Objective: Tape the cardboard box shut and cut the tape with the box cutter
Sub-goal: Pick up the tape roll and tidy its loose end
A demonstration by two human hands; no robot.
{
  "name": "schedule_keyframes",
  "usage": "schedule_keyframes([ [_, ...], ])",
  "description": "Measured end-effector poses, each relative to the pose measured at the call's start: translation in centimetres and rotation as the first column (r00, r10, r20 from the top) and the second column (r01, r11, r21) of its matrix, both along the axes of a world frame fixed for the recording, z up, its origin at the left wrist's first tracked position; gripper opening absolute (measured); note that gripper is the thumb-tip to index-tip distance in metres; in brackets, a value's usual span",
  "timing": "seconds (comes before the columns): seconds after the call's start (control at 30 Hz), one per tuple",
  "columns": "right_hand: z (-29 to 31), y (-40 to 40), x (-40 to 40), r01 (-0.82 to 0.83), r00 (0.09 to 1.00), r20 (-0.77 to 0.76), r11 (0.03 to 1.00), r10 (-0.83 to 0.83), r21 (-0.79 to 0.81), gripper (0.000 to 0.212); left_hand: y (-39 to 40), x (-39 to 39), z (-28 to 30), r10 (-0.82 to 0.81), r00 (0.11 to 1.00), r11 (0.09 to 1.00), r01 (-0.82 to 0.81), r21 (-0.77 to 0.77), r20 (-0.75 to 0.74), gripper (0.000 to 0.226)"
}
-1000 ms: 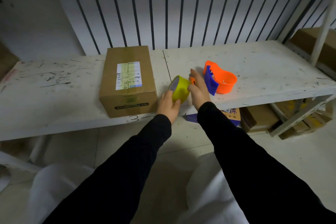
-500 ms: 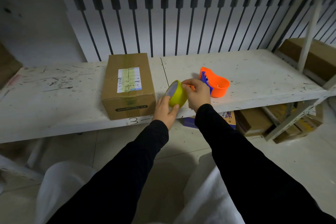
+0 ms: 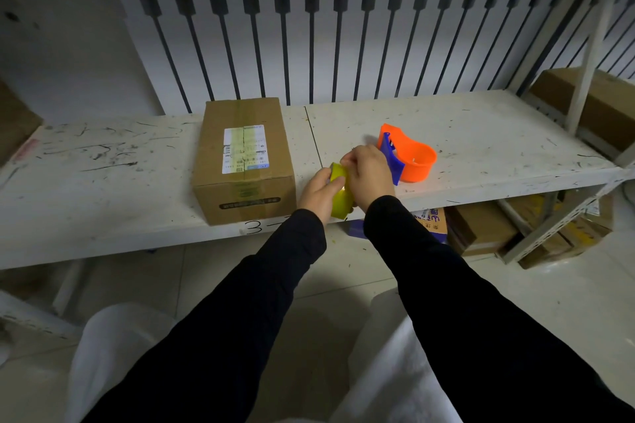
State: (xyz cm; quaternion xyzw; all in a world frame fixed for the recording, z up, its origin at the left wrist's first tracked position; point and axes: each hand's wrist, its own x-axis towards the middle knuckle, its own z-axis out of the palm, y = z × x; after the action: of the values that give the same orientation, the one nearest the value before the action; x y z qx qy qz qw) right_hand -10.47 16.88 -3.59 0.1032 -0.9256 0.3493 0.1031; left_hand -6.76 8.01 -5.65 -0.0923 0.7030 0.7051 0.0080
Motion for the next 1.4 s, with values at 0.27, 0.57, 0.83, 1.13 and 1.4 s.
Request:
schedule_keyframes([
  [0.27, -0.7, -0.7, 0.9, -0.053, 0.996, -0.078, 0.999, 0.052, -0.009, 0.016, -0.3, -0.1, -1.6, 0.089, 0.989, 0.986, -0.07, -0.151, 0.12, 0.025],
  [0.57, 2.6, 0.2, 0.2, -0.098, 0.986, 0.108, 0.967, 0.127, -0.234, 0.015, 0.3, -0.3, 0.8, -0.016, 0.984, 0.998, 0.026, -0.055, 0.179, 0.033],
  [0.83, 3.6, 0.8, -0.1, -0.167, 0.975, 0.103, 0.955, 0.197, -0.246, 0.007, -0.1, 0.4, 0.2, -0.148, 0.982, 0.988, 0.151, -0.017, 0.119, 0.041],
  [1.13, 5.2, 0.4, 0.9, -0.241, 0.968, 0.047, 0.966, 0.245, -0.09, 0.009, -0.7, 1.9, -0.7, -0.046, 0.996, 0.998, 0.042, 0.055, 0.073, 0.022],
  [1.4, 6.0, 0.6, 1.2, -0.208, 0.975, 0.076, 0.978, 0.21, -0.029, 0.013, 0.0, 2.0, 0.0, 0.002, 0.976, 0.996, -0.021, 0.083, 0.219, 0.02],
])
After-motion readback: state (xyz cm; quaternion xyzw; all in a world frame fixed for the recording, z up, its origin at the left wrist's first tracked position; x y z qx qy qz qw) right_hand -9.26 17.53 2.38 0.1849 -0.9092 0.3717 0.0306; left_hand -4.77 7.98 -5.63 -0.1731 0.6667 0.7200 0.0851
